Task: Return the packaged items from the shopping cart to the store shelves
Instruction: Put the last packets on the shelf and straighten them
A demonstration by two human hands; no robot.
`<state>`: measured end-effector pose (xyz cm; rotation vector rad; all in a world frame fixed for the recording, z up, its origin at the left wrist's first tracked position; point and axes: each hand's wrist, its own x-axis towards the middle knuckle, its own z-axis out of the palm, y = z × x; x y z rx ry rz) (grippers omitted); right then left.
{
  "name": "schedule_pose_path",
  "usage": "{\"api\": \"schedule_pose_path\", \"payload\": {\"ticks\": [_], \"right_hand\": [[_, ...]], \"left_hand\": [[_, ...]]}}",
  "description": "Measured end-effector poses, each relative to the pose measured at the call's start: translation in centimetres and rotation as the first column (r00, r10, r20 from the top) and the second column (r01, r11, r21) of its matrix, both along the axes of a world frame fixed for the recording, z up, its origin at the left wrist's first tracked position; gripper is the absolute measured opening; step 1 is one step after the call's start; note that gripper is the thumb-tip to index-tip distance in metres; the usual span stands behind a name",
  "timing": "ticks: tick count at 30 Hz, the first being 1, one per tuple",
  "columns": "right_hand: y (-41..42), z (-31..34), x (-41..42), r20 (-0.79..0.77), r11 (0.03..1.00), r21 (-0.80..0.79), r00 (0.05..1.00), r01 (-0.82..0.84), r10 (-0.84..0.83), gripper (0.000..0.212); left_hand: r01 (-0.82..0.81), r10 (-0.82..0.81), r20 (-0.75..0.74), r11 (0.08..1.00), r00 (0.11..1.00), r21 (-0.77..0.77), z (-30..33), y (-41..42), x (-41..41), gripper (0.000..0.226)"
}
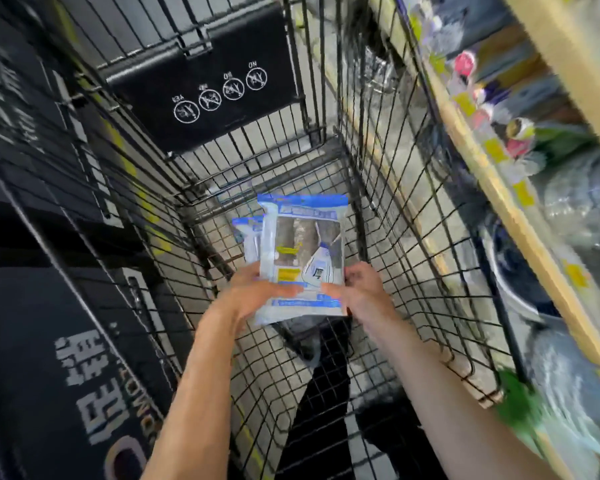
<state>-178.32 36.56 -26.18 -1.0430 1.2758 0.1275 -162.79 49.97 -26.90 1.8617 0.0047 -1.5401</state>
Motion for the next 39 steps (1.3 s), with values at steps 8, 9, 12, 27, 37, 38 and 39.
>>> {"api": "schedule_pose_path", "payload": {"ticks": [8, 9, 12, 27, 37, 38, 39], "right_hand": [[2.2, 17.3, -6.5, 0.359, 0.957, -0.237, 0.930, 0.165, -0.071, 0.057], [2.2, 19.4, -7.8, 0.358, 0.938, -0.296, 0.931, 0.183, -0.069, 0.060], [1.1, 24.3, -13.1, 0.396, 0.869, -0.370, 0.902, 0.330, -0.174, 0.072], [-2.1, 36.8, -44.3, 0.521, 0.411, -0.497, 0.642, 0.764, -0.563, 0.029], [-7.9, 36.3, -45.6, 0.523, 0.331, -0.521, 0.601, 0.787, -0.604, 0.031], [-8.7, 36.0, -45.7, 0.521, 0.344, -0.511, 0.602, 0.788, -0.605, 0.031], [-9.2, 36.1, -45.5, 0.504, 0.369, -0.509, 0.616, 0.778, -0.605, 0.031]], "left_hand": [[0.511, -0.402, 0.376, 0.821, 0.835, -0.255, 19.1, -3.6, 1.2, 0.073], [0.588, -0.441, 0.434, 0.752, 0.785, -0.298, 21.5, -4.8, 0.7, 0.073], [0.777, -0.528, 0.585, 0.534, 0.615, -0.334, 28.1, -9.4, -3.1, 0.065], [0.943, -0.775, 0.601, -0.020, 0.195, -0.332, 41.9, -25.2, -36.3, 0.067], [0.936, -0.781, 0.585, -0.004, 0.217, -0.351, 41.0, -30.9, -38.0, 0.070], [0.938, -0.780, 0.587, 0.000, 0.217, -0.347, 40.5, -31.4, -37.9, 0.066], [0.939, -0.787, 0.574, 0.019, 0.227, -0.344, 39.9, -31.7, -37.6, 0.062]]}}
